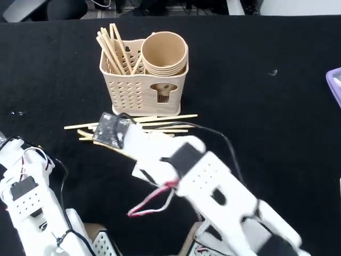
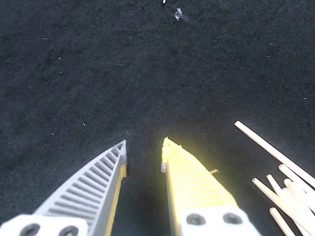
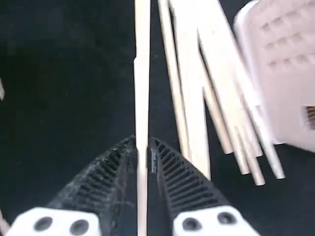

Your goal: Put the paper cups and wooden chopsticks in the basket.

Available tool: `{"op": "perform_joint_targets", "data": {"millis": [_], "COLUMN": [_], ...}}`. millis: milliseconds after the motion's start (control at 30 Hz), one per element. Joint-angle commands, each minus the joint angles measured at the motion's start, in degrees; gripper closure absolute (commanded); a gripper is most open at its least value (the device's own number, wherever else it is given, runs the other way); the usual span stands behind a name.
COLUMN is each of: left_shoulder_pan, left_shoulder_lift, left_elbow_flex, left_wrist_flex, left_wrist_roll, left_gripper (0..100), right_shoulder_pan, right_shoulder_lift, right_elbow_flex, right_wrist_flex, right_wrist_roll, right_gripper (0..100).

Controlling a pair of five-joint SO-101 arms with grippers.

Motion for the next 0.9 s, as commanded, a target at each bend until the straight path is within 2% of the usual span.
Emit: {"op": "perform_joint_targets", "data": {"millis": [0,167,333,400,633,867], "left_shoulder_pan": [-0.6,-0.6,-0.2,-0.2,-0.1,-0.1], "left_shoulder_lift": [-0.2,-0.2,-0.2,-0.2,-0.2,-0.2], "left_elbow_flex": [-2.0,-2.0,-1.8,-1.8,-1.8,-1.8], "left_wrist_flex": [-1.1,-1.1,-1.1,-1.1,-1.1,-1.1], "left_wrist_roll": [0.6,0.6,0.5,0.4,0.4,0.4], "left_gripper": [87,87,87,87,87,87], "right_shoulder_pan": [3.3,8.0,8.4,8.5,8.4,11.0], "right_shoulder_lift": [-9.7,-13.4,-9.2,-6.8,1.6,12.7], "right_elbow_flex": [-6.8,-13.0,-13.7,-13.9,-14.4,-22.4], "right_wrist_flex": [-2.0,-16.0,-36.7,-43.8,-69.8,-72.7], "right_wrist_roll": [0.1,-0.1,-11.9,-14.3,-15.6,-15.8], "right_gripper": [98.8,98.8,98.8,98.8,98.8,98.8]}}
